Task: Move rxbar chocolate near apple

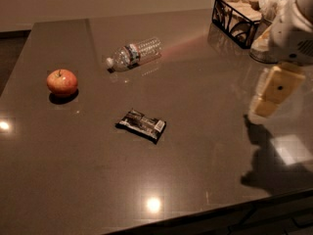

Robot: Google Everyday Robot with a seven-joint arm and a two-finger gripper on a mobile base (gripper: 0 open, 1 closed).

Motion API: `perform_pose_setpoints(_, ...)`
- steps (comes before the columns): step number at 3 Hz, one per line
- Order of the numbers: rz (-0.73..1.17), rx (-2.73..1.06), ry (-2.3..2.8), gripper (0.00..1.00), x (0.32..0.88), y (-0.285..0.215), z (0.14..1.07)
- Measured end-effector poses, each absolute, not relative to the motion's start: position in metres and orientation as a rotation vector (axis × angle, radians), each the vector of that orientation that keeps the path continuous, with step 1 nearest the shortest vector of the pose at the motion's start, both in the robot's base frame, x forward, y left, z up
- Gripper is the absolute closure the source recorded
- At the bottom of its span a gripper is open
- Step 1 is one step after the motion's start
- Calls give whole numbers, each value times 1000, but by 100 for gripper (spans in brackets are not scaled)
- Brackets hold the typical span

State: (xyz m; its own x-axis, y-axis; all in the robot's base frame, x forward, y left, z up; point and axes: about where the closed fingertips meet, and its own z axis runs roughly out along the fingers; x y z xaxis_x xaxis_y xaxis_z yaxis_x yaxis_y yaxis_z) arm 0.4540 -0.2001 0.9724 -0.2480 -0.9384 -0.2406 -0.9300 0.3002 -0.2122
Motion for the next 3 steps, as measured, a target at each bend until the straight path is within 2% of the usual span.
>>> perform_pose_setpoints(2, 225, -1575, 2259, 0, 491, -121, 939)
perform_pose_setpoints(3, 286, -1567, 2251, 0, 494, -74, 925)
